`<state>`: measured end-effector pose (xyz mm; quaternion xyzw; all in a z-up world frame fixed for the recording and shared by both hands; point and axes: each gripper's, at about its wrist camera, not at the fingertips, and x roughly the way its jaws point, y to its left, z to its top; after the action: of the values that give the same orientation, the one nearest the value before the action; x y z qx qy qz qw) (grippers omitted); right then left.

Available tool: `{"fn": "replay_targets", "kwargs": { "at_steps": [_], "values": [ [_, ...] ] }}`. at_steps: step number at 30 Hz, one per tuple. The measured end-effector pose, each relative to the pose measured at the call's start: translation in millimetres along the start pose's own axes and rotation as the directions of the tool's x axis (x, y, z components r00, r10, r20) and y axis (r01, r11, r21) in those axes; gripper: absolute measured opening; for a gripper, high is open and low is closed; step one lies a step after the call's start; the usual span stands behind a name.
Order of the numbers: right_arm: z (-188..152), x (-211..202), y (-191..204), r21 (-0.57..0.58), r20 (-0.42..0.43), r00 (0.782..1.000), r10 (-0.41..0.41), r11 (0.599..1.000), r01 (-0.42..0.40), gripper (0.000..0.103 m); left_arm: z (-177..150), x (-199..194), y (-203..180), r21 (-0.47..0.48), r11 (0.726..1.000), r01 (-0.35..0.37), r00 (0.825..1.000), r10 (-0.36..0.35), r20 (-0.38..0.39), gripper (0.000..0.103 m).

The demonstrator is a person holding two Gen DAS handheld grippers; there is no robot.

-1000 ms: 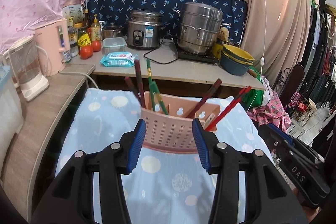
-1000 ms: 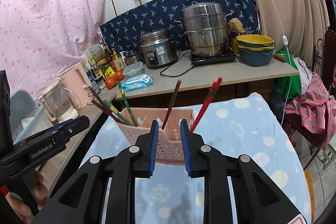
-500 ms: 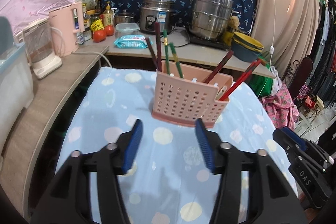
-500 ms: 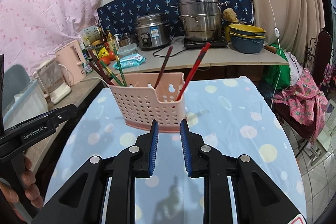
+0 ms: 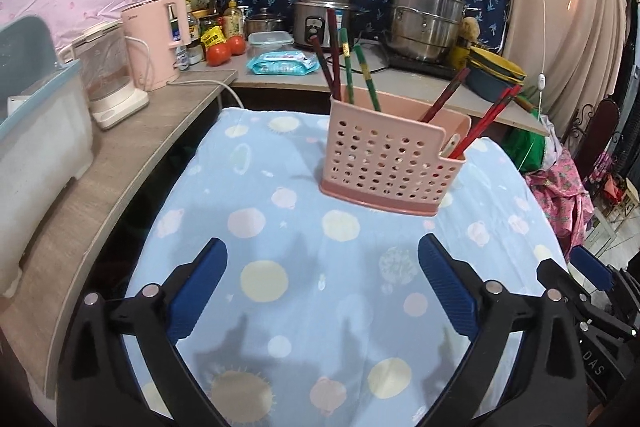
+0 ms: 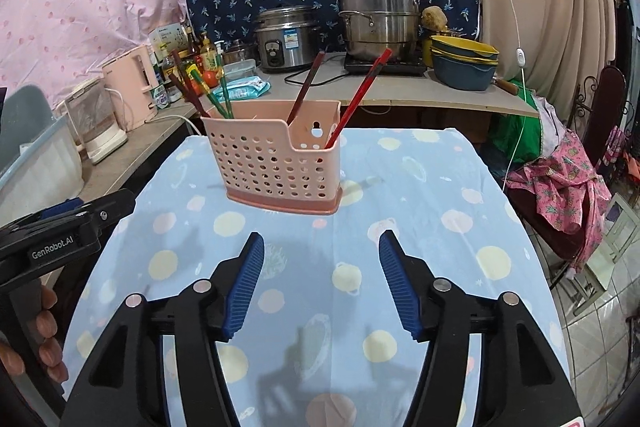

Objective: Organize utensils

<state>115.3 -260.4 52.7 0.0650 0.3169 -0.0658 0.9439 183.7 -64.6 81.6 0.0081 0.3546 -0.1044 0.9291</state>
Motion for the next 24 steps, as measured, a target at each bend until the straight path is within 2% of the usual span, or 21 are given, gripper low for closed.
{"fn": "replay_targets", "kwargs": {
  "at_steps": [3,6,8,10,13,24],
  "values": [
    [-6,1,2,-0.012,-0.021,1.0,-0.008,1.0,0.008,0.059,-6,1,2,-0.004,1.0,-0.016,1.0,0.016,-0.019,0.095],
    [-13,2,3,-0.004,-0.037,0.999,-0.011,1.0,0.011,0.065,-12,3,5,-0.01,0.999,-0.038,0.999,0.037,-0.037,0.096],
    [-17,2,4,-0.005,-0.041,0.999,-0.017,1.0,0.017,0.074,-17,4,6,-0.012,0.999,-0.047,0.998,0.046,-0.048,0.096],
    [-21,2,7,-0.019,-0.041,0.999,-0.028,0.999,0.027,0.076,-21,4,8,-0.015,0.998,-0.054,0.997,0.053,-0.061,0.096],
    [-28,0,9,-0.033,-0.037,0.999,-0.037,0.999,0.035,0.086,-26,5,9,-0.019,0.998,-0.065,0.995,0.063,-0.078,0.096],
    [-41,-2,19,-0.053,-0.061,0.997,-0.047,0.998,0.044,0.087,-39,-2,10,-0.008,0.993,-0.119,0.989,0.118,-0.085,0.096]
  ]
}}
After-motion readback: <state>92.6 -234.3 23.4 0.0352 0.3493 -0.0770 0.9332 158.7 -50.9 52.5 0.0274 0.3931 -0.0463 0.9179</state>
